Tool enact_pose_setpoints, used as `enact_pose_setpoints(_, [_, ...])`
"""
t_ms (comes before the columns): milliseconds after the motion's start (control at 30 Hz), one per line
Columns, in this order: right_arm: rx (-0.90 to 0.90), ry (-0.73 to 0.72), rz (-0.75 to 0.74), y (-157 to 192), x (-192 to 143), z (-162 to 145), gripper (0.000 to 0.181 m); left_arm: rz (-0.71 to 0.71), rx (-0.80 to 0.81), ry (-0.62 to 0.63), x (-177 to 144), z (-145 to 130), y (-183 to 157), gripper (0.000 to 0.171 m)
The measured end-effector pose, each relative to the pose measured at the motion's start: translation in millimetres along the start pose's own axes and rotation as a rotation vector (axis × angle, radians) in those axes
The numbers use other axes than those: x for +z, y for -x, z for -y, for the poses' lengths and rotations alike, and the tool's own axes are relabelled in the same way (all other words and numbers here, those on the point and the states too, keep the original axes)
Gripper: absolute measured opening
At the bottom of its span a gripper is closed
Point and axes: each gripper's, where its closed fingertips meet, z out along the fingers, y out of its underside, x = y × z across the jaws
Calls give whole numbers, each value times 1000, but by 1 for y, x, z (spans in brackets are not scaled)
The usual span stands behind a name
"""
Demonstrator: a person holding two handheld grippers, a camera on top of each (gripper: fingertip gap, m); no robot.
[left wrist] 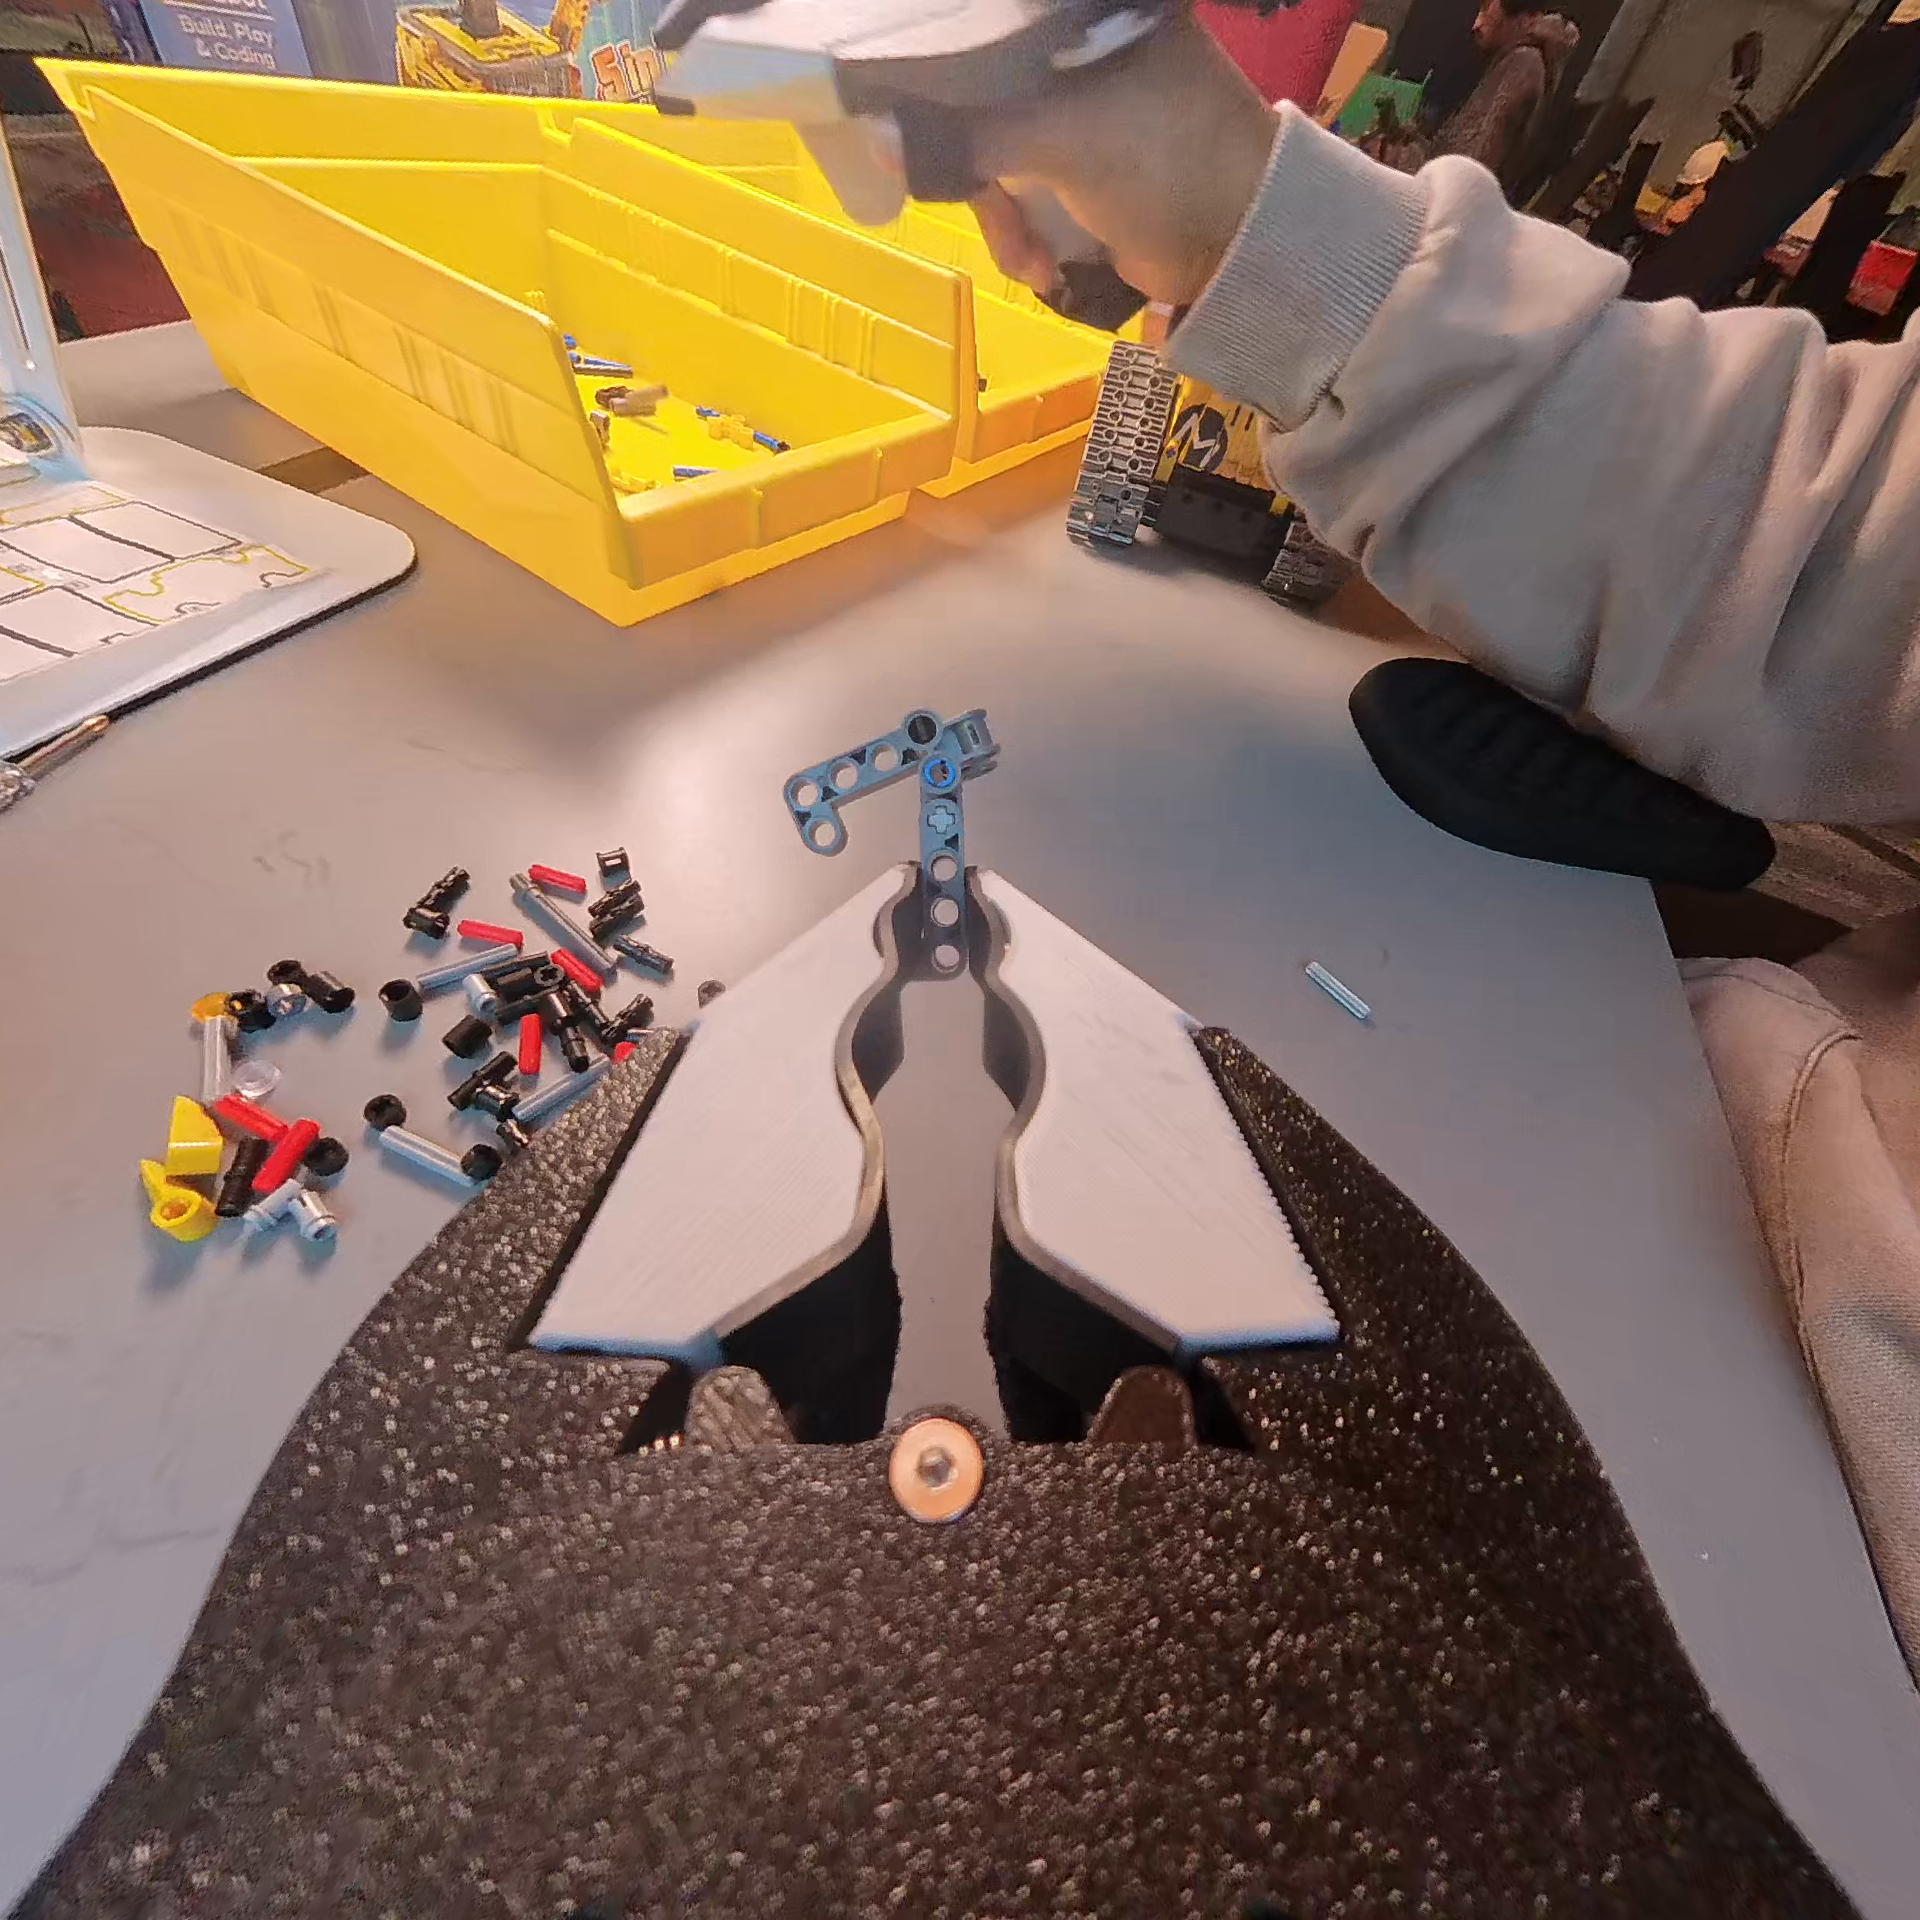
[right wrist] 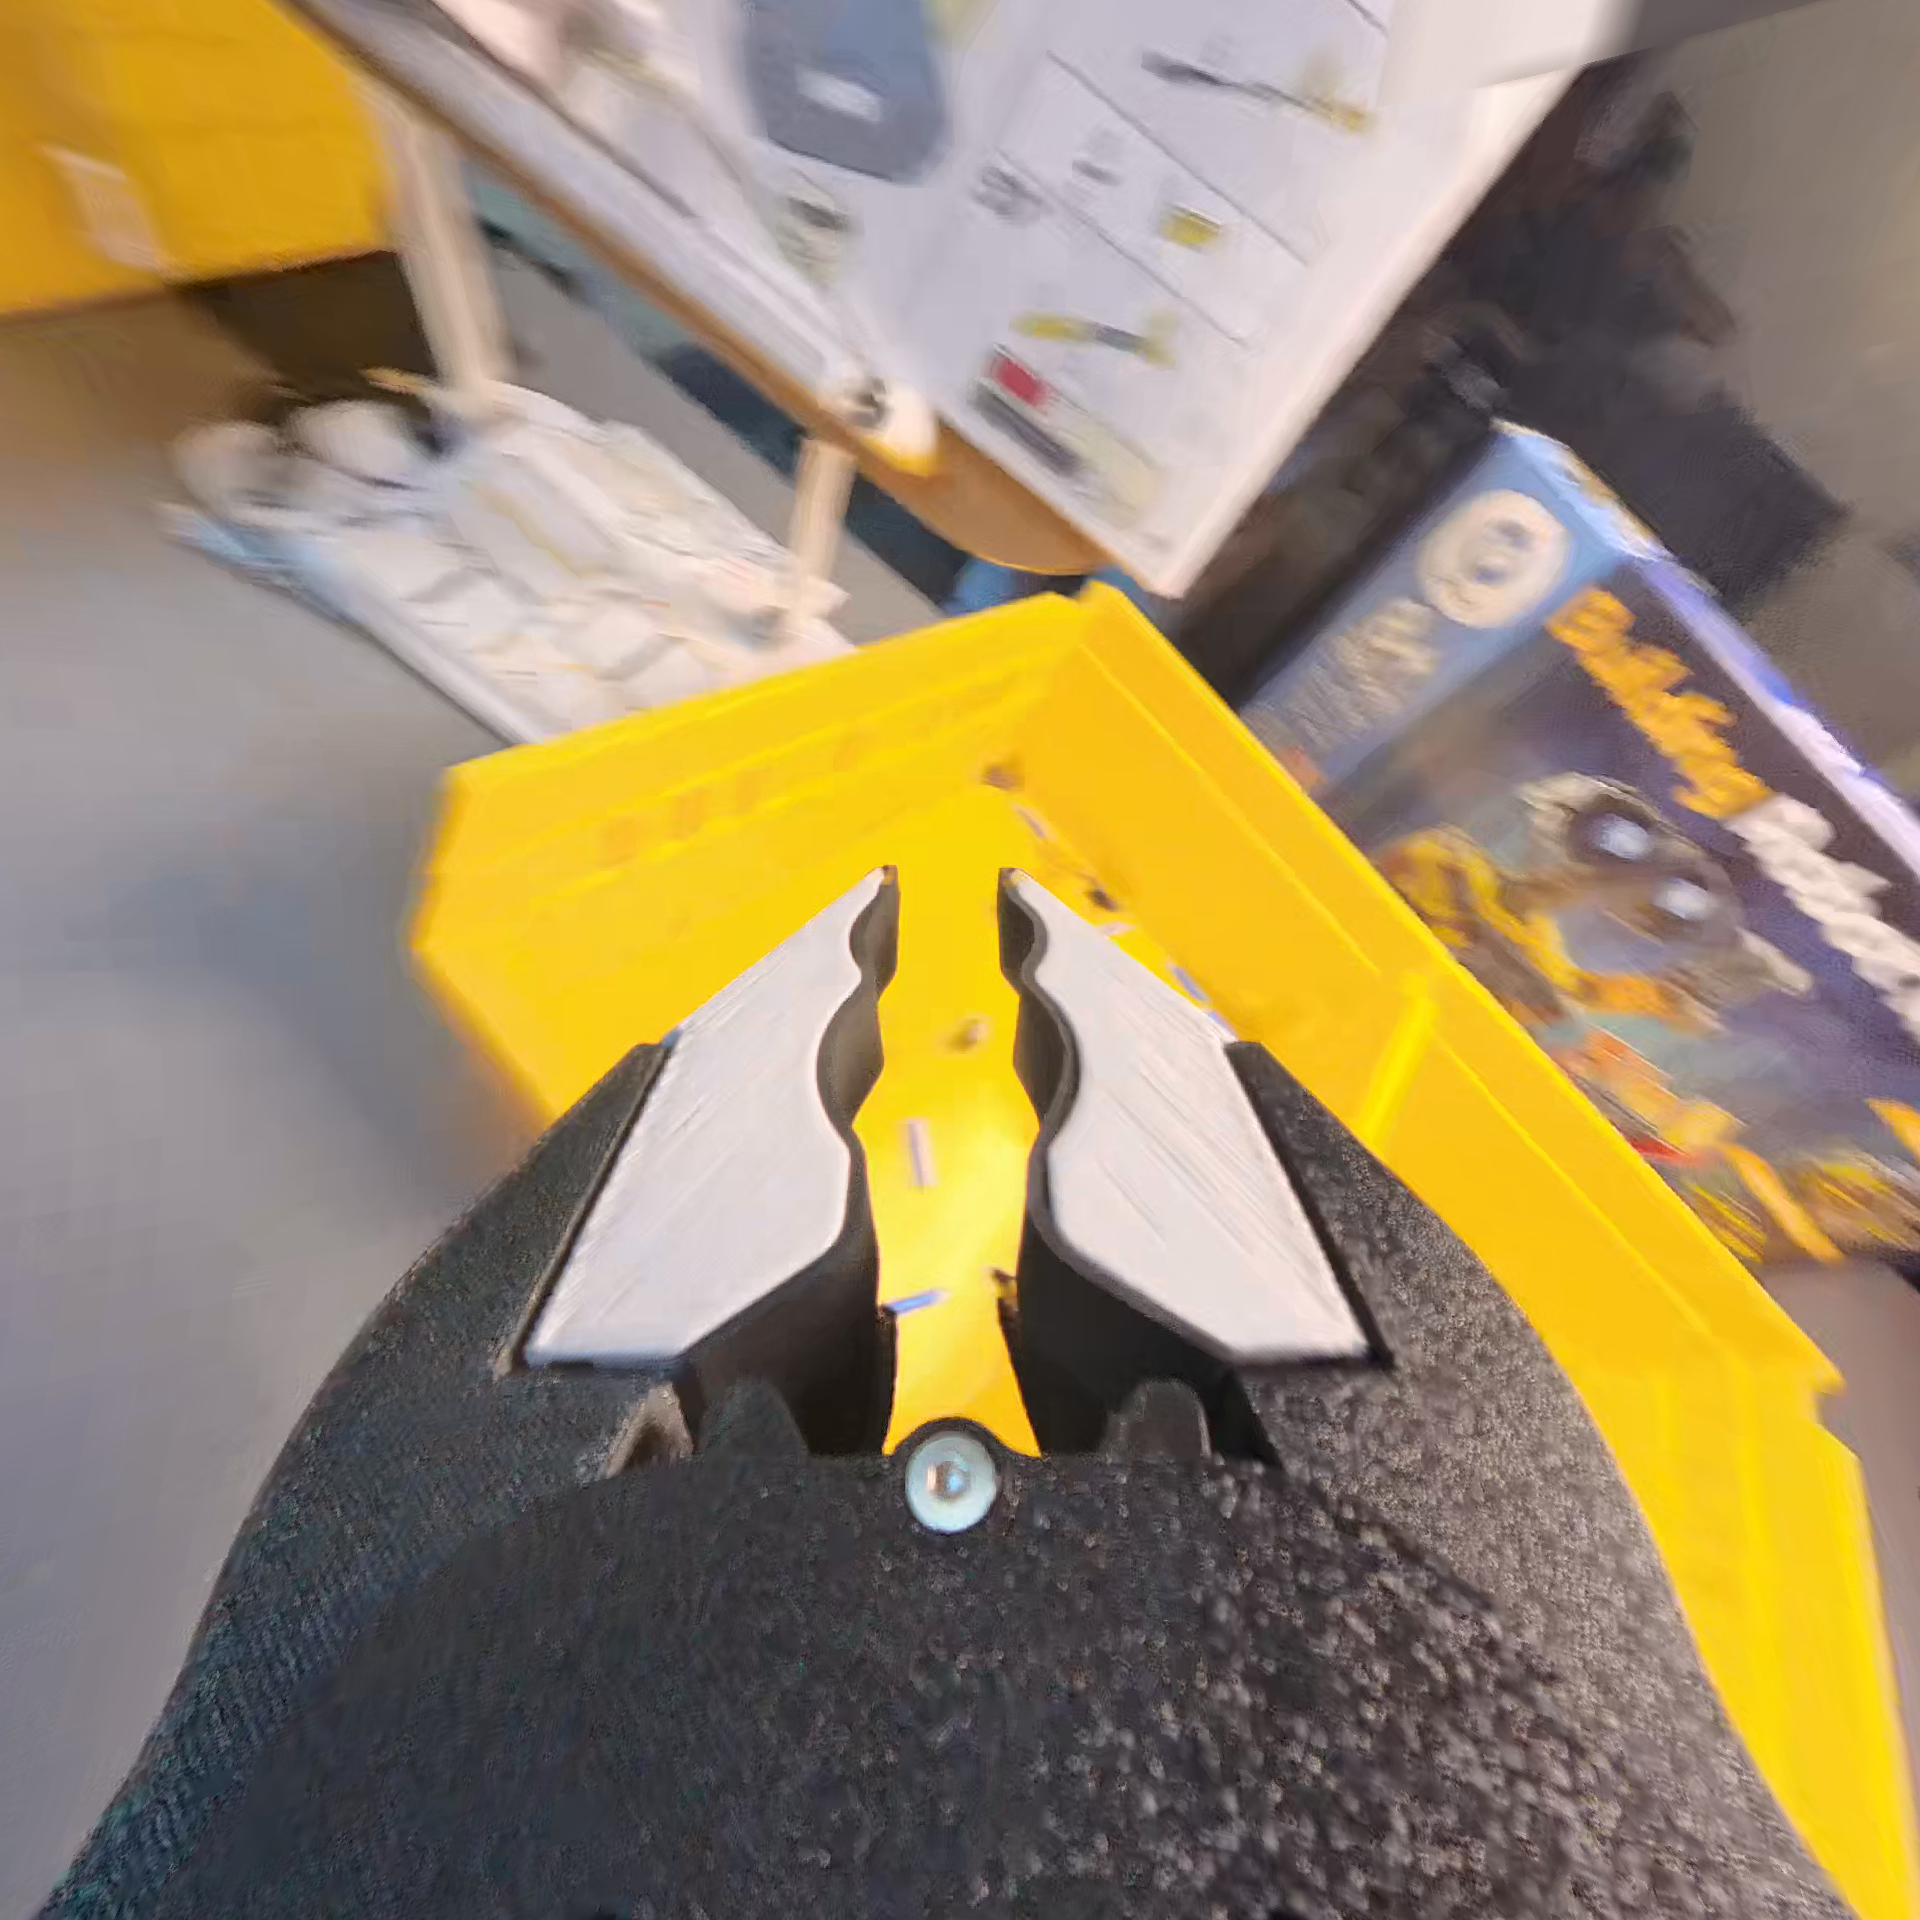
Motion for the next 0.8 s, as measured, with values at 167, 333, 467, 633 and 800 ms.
enact_pose_setpoints(167, [-192,-52,1069,209,-138,-20,16,-14,-5,5,1,0,-2,7])
enact_pose_setpoints(333, [-404,97,1303,292,-198,-82,20,-21,3,18,4,-2,-5,7])
enact_pose_setpoints(467, [-462,145,1298,306,-192,-97,13,-7,9,25,3,-4,-4,6])
enact_pose_setpoints(633, [-466,124,1271,297,-180,-83,0,9,-5,17,0,-2,2,7])
enact_pose_setpoints(800, [-301,-57,896,255,-89,-4,1,-95,-7,102,6,-17,-13,6])
